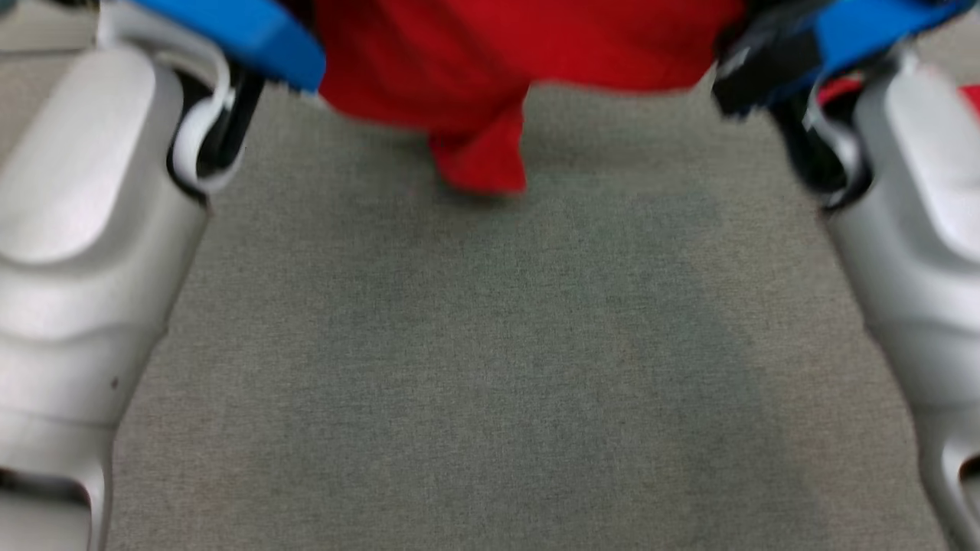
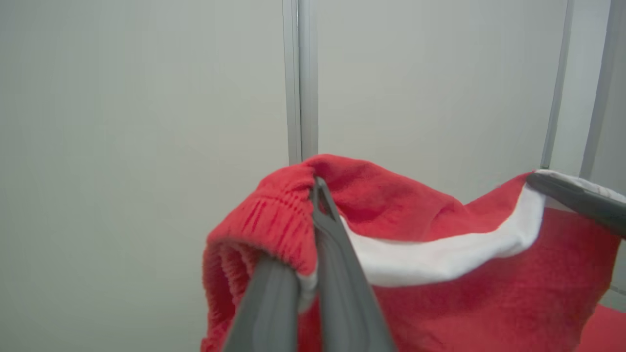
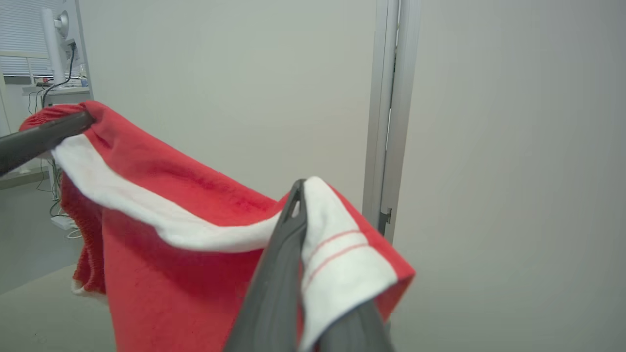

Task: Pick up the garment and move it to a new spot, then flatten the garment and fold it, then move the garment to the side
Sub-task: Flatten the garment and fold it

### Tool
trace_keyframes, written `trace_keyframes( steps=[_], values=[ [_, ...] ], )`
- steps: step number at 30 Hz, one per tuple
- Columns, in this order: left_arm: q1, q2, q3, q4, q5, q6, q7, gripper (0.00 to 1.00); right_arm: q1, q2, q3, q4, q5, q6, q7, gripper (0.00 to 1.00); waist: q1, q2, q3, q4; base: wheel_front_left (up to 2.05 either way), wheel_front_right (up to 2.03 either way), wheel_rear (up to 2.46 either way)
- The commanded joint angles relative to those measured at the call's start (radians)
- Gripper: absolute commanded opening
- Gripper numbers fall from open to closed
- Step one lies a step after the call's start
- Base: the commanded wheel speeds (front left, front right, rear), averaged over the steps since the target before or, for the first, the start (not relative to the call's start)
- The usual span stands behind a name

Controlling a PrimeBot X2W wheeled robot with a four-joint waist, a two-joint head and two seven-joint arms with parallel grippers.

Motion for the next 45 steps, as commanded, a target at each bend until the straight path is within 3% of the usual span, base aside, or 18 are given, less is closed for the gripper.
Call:
trace_keyframes(
  steps=[1, 9, 16, 21, 25, 35, 45],
  values=[
    [-0.048, -0.007, -0.019, 0.017, -0.001, -0.002, 0.006, 0.0, -0.059, -0.005, -0.001, 0.024, 0.01, 0.0, -0.004, 0.0, -0.0004, -0.0002, 0.027, 0.011, 0.0, 0.0, 0.0],
    [-0.301, -0.043, -0.101, 0.145, -0.057, -0.002, -0.044, 0.0, -0.318, -0.047, 0.049, 0.178, 0.061, 0.0, -0.044, 0.0, -0.0004, -0.0002, 0.08, 0.008, 0.0, 0.0, 0.0],
    [-0.241, -0.037, -0.206, 0.17, -0.133, -0.002, -0.091, 0.0, -0.239, -0.072, 0.177, 0.228, 0.144, 0.0, -0.086, 0.0, -0.0004, -0.0002, 0.083, 0.008, 0.0, 0.0, 0.0],
    [-0.078, -0.013, -0.235, 0.145, -0.174, -0.002, -0.109, 0.0, -0.088, -0.1, 0.271, 0.171, 0.201, 0.001, -0.11, 0.0, -0.0004, -0.0002, 0.06, 0.009, 0.0, 0.0, 0.0],
    [0.096, -0.002, -0.193, 0.1, -0.16, 0.003, -0.111, 0.0, 0.078, -0.144, 0.327, 0.099, 0.221, 0.0, -0.114, 0.0, -0.0004, -0.0002, 0.031, 0.018, 0.0, 0.0, 0.0],
    [0.517, 0.007, -0.108, -0.077, -0.081, 0.029, -0.112, 0.0, 0.467, -0.202, 0.324, -0.097, 0.241, 0.0, -0.115, 0.0, -0.0004, -0.0002, -0.065, 0.023, 0.0, 0.0, 0.0],
    [0.871, 0.046, -0.132, -0.216, -0.026, 0.048, -0.112, 0.0, 0.826, -0.259, 0.316, -0.247, 0.228, 0.0, -0.115, 0.0, -0.0004, -0.0002, -0.161, 0.039, 0.0, 0.0, 0.0]
  ],
)
